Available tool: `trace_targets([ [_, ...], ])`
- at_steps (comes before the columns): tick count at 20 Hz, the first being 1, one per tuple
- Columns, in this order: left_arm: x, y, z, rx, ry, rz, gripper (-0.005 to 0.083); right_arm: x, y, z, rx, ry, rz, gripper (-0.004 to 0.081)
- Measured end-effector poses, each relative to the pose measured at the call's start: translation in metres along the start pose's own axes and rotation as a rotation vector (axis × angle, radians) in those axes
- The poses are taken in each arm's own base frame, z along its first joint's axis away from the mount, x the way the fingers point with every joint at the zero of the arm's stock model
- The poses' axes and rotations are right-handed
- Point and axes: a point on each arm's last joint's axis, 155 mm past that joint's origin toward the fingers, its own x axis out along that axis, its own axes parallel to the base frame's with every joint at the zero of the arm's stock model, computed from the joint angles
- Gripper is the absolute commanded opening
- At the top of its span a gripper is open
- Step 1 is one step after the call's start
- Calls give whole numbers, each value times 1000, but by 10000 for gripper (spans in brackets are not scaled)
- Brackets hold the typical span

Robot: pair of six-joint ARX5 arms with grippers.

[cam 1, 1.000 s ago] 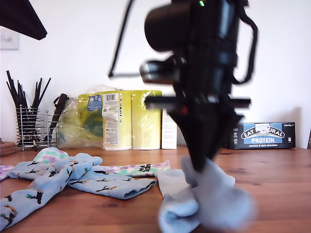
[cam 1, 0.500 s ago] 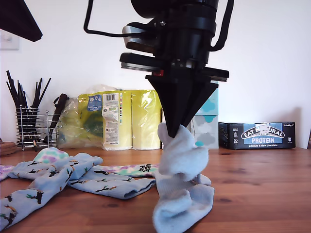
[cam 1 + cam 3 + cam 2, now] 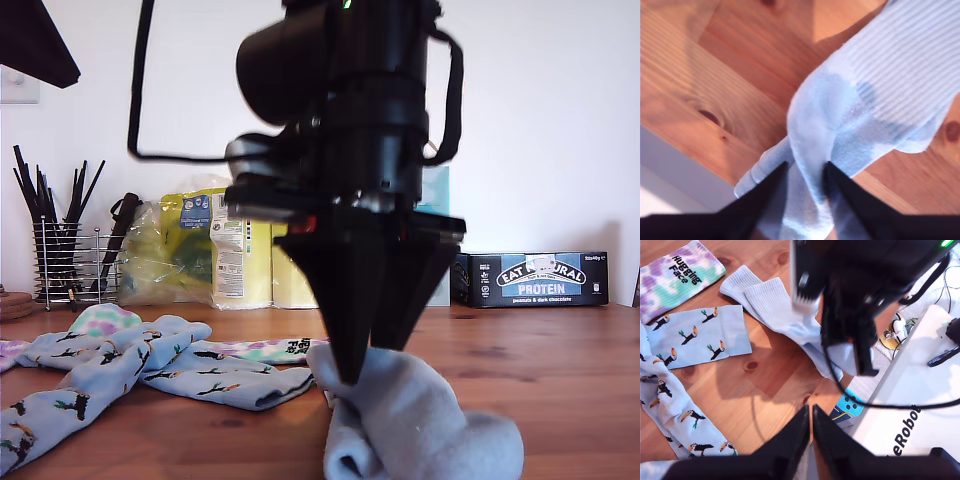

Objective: Pair up the socks based on colour and pattern, by placing each sock on top of its pair

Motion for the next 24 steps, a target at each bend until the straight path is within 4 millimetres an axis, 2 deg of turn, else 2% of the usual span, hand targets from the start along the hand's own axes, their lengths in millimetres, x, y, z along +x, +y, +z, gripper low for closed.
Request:
trace_targets([
  [3,0,1,2,6,-9,2,-20,-13,3,5,-10,-49,19,366],
  [7,0,2,10,26,-37,9,-20,-63,3,7,-2,-180,51,343],
  [8,0,4,12,31,-44,18,-20,-75,1,8,0,-219,51,263],
  [10,-1,10,16,52,-56,52,-20,-97,0,15,-1,-309,53,-10],
  [13,-2,22,18,105,-58,114,-20,-117,-15,37,9,-451,-31,-12],
  [15,-3,28,19,132,-55,149,-20,-121,-23,44,20,-552,-66,-12],
  [20,-11,47,37,216,-121,227,-20,-113,-33,9,4,-786,-71,-12],
  [22,-11,53,41,226,-128,239,-20,-124,-33,-1,-22,-915,-65,-12],
  [24,0,69,39,202,-92,245,-20,-145,-32,-12,-32,-1048,-55,-12],
])
